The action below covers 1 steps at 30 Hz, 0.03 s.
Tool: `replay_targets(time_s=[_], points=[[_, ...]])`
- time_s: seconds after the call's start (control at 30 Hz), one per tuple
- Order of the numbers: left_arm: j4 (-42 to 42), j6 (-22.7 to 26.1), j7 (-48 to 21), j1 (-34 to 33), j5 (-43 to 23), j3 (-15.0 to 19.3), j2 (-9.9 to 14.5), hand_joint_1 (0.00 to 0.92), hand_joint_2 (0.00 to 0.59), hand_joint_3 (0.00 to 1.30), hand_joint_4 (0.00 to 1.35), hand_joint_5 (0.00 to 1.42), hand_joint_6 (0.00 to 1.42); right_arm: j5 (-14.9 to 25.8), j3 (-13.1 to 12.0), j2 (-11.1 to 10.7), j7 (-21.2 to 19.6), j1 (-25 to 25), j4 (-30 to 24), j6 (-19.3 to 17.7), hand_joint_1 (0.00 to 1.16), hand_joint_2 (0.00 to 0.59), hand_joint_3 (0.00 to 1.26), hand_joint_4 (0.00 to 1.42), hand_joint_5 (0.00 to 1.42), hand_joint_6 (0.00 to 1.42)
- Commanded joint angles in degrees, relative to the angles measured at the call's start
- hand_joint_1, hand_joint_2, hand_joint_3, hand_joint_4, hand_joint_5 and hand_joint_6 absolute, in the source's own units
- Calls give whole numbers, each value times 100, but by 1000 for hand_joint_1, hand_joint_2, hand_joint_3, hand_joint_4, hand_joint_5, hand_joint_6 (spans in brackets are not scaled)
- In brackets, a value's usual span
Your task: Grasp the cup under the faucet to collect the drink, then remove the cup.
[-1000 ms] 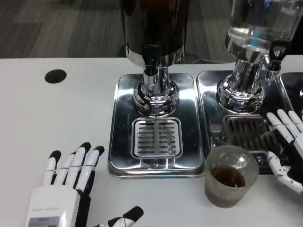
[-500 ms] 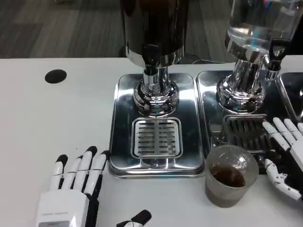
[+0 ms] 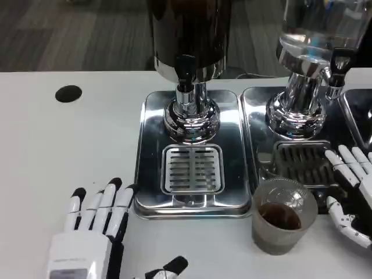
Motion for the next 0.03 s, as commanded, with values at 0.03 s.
replay_targets(time_s=[0.03], points=[[-28,-42,-77,-56,-51,52,153,0,96,173,0,149,28,129,-73,-98,-55,34,-188,34,0,567,74,0,0,0]])
